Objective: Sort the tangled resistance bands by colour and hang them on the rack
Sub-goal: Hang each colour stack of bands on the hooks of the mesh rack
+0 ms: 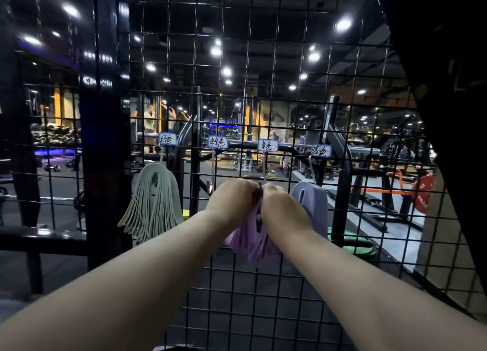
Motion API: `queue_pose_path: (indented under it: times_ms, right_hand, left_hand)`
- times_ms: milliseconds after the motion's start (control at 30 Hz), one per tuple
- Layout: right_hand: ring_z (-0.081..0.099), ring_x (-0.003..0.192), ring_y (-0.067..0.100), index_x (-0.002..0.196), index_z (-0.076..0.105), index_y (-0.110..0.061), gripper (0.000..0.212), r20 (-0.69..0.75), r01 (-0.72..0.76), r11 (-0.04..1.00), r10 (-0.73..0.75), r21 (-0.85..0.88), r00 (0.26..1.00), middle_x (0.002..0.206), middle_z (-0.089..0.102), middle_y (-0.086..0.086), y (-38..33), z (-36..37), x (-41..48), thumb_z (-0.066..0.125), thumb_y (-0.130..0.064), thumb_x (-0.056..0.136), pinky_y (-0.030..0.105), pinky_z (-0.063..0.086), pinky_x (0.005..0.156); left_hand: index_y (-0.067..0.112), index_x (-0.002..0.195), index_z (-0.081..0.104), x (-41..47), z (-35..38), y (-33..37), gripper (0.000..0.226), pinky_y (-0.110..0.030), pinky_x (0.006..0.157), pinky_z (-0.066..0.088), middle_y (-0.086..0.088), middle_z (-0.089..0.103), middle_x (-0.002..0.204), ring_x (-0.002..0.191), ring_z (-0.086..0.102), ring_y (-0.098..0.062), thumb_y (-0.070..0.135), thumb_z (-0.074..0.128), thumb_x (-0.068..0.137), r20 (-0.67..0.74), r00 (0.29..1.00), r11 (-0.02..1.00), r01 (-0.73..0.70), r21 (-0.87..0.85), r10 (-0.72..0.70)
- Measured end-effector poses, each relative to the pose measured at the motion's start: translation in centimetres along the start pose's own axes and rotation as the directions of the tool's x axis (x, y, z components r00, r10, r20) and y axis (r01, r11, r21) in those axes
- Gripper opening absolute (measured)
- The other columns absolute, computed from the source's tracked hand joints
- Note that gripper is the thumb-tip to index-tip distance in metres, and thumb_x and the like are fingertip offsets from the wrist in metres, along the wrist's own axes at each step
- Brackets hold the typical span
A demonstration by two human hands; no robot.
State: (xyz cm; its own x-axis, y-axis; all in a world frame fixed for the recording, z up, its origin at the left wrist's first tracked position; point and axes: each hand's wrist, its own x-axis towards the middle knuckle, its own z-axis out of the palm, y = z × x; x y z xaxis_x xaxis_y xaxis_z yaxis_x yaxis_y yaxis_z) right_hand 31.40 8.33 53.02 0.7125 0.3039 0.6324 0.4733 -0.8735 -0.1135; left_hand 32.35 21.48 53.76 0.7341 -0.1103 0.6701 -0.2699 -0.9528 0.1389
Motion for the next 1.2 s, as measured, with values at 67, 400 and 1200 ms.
queue_pose_path:
  times_ms: [67,400,1200]
  right_hand:
    - [0.064,0.11,0.036,0.125,0.046,-0.003,0.031,0.021,-0.01,1.0,0.01,0.024,1.0,0.123,0.06,0.018,-0.2,0.1,-0.2,0.041,0.006,0.096,0.034,0.043,0.072]
    - [0.063,0.104,0.036,0.115,0.047,-0.01,0.018,0.068,-0.173,0.941,0.16,0.292,0.985,0.111,0.065,0.015,-0.2,1.1,-1.0,0.05,-0.013,0.097,0.034,0.044,0.073]
    - [0.064,0.099,0.034,0.123,0.037,-0.016,0.029,0.356,-0.368,0.783,0.201,0.502,0.913,0.111,0.063,0.013,0.6,1.9,-1.0,0.047,-0.031,0.1,0.043,0.053,0.088]
  left_hand:
    - [0.015,0.088,0.068,-0.2,0.2,0.4,0.014,-0.033,0.062,0.044,-0.007,0.072,0.09,0.082,0.068,-0.03,0.012,0.055,0.094,-0.022,1.0,0.999,0.015,0.039,-0.014]
    - [0.012,0.103,0.049,-1.5,1.9,0.6,0.009,-0.039,0.07,0.051,-0.006,0.064,0.092,0.088,0.064,-0.03,0.011,0.053,0.094,0.098,0.968,0.949,0.246,-0.195,-0.231]
    - [0.025,0.151,0.015,-4.4,3.4,-0.3,0.072,-0.042,0.079,0.06,-0.018,0.054,0.124,0.1,0.065,-0.028,-0.009,0.042,0.094,0.382,0.917,0.622,0.367,-0.692,-0.115]
